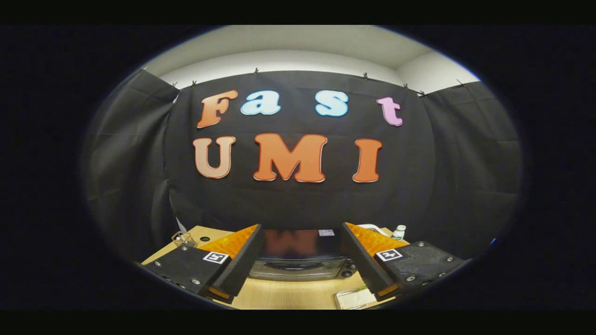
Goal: Open the toaster oven, put the food inside, and close the toaster oven door.
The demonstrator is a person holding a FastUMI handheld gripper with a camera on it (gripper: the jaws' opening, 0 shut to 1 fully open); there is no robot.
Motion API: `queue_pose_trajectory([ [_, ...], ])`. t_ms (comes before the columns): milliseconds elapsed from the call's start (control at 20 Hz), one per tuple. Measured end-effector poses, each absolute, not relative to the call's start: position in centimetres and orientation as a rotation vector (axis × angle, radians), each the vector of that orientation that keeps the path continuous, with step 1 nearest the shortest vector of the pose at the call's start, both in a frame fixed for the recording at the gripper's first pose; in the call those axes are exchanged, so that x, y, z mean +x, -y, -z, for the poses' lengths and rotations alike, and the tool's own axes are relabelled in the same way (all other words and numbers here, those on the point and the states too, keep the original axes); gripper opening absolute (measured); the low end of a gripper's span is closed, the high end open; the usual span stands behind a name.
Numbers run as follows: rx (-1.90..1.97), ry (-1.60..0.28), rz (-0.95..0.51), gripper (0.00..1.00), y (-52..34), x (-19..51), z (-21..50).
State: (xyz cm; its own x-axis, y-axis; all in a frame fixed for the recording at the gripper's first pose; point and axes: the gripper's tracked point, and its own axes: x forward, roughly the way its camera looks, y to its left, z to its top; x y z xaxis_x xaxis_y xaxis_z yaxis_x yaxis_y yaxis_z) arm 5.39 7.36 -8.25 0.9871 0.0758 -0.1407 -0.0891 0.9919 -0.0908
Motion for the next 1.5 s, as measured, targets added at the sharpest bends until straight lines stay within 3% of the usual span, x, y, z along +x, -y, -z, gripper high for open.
queue_pose_trajectory([
  [800, -0.133, -0.484, -0.105, 0.99, -7.7, 14.4, 25.4],
  [1500, -0.141, -0.579, -0.114, 0.99, -7.3, 12.0, 27.5],
])
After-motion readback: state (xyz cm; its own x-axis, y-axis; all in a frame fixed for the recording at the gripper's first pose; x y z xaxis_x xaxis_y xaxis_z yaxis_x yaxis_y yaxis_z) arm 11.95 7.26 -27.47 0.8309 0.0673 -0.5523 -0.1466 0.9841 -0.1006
